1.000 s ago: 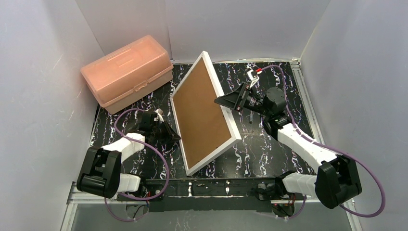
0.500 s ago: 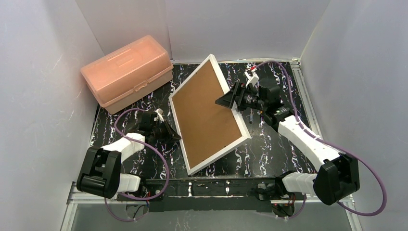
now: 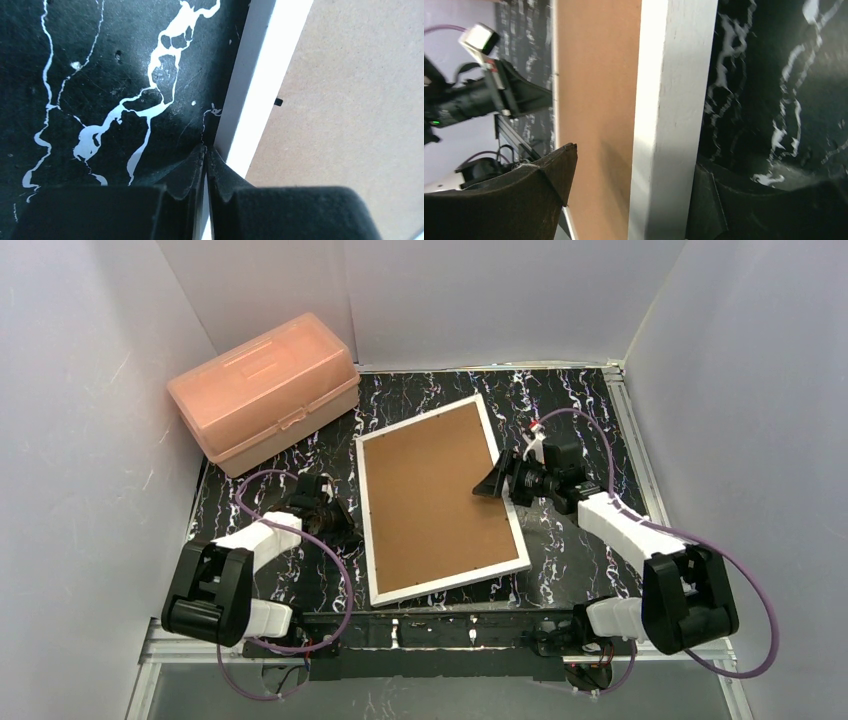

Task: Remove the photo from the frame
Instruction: Turn over the photo frame at the center of the board.

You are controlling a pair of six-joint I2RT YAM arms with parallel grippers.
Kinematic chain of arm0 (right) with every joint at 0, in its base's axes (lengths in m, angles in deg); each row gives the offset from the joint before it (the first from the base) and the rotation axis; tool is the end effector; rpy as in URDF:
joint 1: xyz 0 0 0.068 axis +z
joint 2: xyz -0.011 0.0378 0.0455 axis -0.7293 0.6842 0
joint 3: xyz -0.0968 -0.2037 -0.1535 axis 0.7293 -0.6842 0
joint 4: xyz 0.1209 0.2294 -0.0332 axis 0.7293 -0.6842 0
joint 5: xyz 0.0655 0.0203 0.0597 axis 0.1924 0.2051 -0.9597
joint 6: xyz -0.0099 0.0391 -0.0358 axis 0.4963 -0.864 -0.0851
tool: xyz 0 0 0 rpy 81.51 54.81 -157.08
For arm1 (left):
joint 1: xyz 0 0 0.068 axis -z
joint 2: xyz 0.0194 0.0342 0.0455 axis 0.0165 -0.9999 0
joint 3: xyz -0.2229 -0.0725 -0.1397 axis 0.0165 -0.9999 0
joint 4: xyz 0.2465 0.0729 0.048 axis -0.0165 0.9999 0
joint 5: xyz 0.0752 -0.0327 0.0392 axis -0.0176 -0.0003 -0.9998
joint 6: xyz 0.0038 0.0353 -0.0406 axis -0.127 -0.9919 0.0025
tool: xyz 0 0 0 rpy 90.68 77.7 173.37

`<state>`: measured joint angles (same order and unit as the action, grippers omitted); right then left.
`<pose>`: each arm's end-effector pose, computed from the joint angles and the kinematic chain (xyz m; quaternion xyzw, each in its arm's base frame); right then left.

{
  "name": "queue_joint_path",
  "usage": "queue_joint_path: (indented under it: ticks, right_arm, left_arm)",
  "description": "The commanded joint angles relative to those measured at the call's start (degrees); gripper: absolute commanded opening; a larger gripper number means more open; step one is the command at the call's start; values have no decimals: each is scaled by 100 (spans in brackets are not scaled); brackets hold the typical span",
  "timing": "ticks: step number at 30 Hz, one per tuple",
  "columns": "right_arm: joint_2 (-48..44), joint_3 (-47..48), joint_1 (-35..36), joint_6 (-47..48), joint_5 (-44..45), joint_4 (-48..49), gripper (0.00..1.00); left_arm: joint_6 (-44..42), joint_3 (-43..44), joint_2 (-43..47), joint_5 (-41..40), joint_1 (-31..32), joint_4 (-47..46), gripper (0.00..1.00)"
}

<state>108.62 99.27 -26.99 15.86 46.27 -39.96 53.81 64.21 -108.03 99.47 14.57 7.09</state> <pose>0.2519 0.1076 0.2350 0.0033 0.8628 0.3893 0.3226 0.2258 -0.0659 0.1480 -0.1843 0.9170 -0.2801 0.2160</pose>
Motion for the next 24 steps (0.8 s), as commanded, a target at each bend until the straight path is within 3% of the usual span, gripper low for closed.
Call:
queue_joint_path:
  ticks: [1, 7, 15, 19, 24]
  right_arm:
    - [132, -354, -64, 122, -485, 1091, 78]
    - [346, -645, -108, 335, -125, 1189, 80]
    - [521, -331, -110, 813, 496, 318, 98]
    - [436, -57, -111, 934, 1100, -278, 99]
    - [122, 254, -106, 817, 2158, -828, 99]
  left_arm:
    - [-17, 314, -129, -150, 26, 312, 5]
    - [-77, 477, -16, -395, 21, 596, 8]
    - [-70, 394, 582, -762, 23, 803, 14]
    - [-109, 255, 1024, -819, 23, 811, 22]
    - [-229, 97, 1536, -742, 34, 884, 38]
